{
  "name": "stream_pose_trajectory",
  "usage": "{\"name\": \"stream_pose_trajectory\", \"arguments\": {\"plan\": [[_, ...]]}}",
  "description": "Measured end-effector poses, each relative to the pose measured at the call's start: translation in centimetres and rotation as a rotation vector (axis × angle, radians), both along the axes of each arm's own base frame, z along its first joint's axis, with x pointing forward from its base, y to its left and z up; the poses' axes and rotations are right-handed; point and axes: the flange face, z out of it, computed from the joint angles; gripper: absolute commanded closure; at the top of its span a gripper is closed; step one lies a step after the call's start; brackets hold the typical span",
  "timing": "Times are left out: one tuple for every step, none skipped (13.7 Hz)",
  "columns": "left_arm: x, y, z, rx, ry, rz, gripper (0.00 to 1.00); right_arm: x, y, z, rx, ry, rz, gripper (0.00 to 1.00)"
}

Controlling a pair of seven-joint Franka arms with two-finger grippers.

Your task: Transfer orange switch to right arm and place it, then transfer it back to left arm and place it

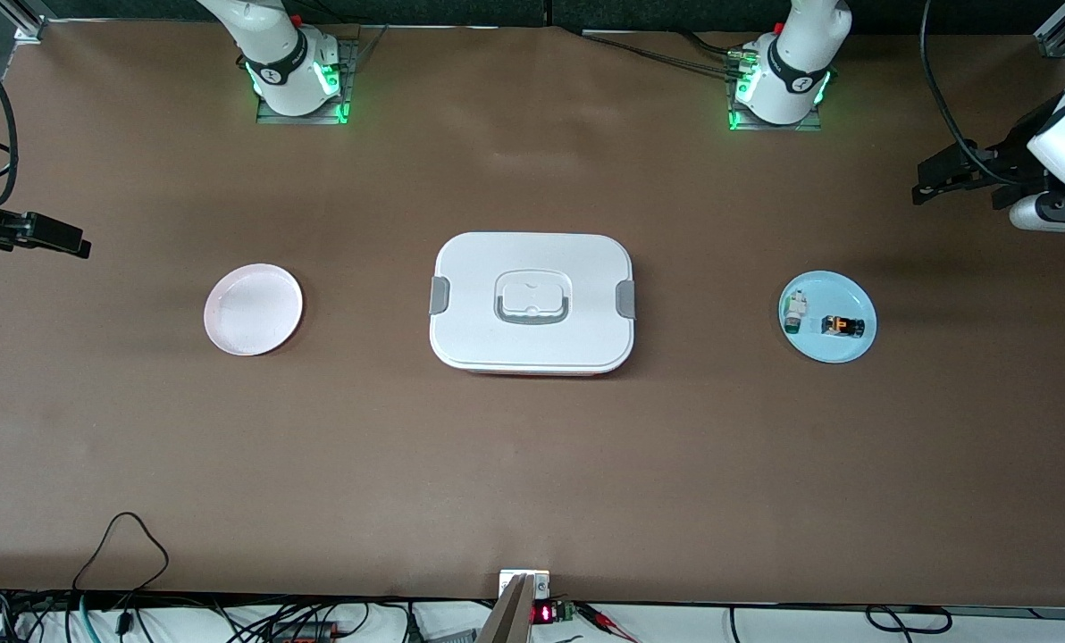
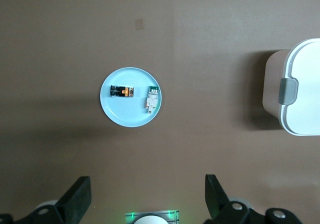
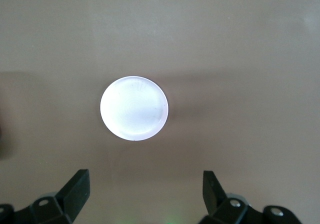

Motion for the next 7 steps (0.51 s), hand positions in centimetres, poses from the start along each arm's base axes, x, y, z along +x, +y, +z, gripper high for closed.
{"name": "stream_pose_trajectory", "arguments": {"plan": [[0.00, 0.00, -0.01, 0.000, 0.000, 0.000, 0.00, 0.06, 0.17, 0.03, 0.000, -0.004, 0.003, 0.00], [0.01, 0.00, -0.02, 0.000, 0.000, 0.000, 0.00, 0.13, 0.23, 0.07, 0.000, -0.010, 0.005, 0.00], [0.00, 0.01, -0.02, 0.000, 0.001, 0.000, 0.00, 0.18, 0.29, 0.11, 0.000, -0.014, 0.006, 0.00], [-0.05, 0.02, -0.05, 0.000, 0.005, 0.000, 0.00, 0.21, 0.37, 0.19, 0.000, -0.016, 0.007, 0.00], [-0.13, 0.05, -0.11, 0.001, 0.013, 0.000, 0.00, 0.19, 0.36, 0.27, 0.000, -0.018, 0.007, 0.00], [-0.18, 0.10, -0.14, 0.001, 0.017, 0.001, 0.00, 0.15, 0.19, 0.31, -0.001, -0.017, 0.006, 0.00], [-0.21, 0.15, -0.19, 0.001, 0.021, 0.002, 0.00, 0.12, -0.06, 0.31, 0.001, -0.016, 0.016, 0.00]]}}
